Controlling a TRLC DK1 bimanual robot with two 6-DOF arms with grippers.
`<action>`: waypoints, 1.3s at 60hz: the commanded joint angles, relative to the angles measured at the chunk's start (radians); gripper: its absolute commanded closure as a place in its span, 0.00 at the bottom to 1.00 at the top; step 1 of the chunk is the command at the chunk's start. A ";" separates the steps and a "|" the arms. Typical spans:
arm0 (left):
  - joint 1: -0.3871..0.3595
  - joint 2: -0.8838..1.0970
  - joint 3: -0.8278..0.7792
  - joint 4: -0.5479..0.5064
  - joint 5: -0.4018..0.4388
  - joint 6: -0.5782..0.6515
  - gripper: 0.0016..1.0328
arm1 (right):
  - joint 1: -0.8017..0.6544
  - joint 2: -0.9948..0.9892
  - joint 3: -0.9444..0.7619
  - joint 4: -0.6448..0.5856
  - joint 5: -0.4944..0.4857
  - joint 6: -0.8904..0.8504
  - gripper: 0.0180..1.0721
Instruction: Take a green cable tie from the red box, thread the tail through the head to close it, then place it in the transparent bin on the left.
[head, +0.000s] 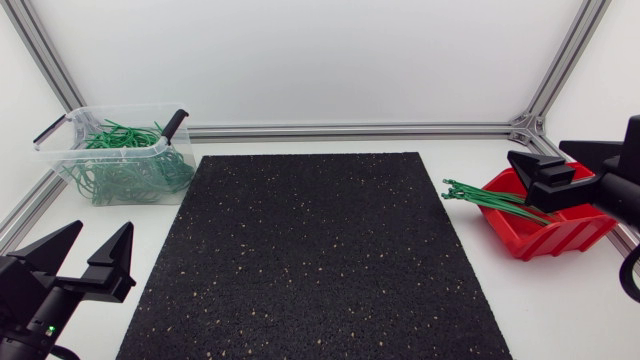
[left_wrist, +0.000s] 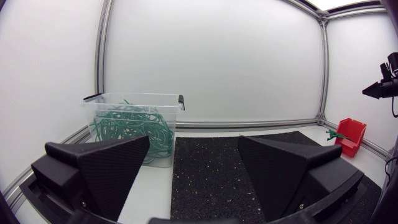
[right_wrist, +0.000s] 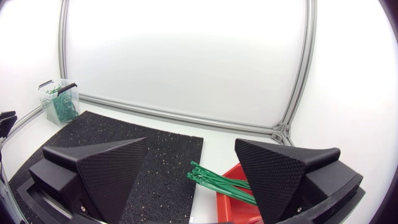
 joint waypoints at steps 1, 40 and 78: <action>-0.011 -0.009 -0.040 -0.016 0.000 0.003 0.04 | -0.040 0.129 0.111 -0.052 -0.051 -0.043 0.03; -0.015 -0.004 -0.040 -0.019 -0.002 0.003 0.04 | -0.076 0.790 0.518 -0.495 -0.047 -0.888 0.04; -0.014 0.002 -0.040 -0.025 -0.013 0.003 0.04 | -0.138 0.930 0.355 -0.356 -0.068 -1.312 0.04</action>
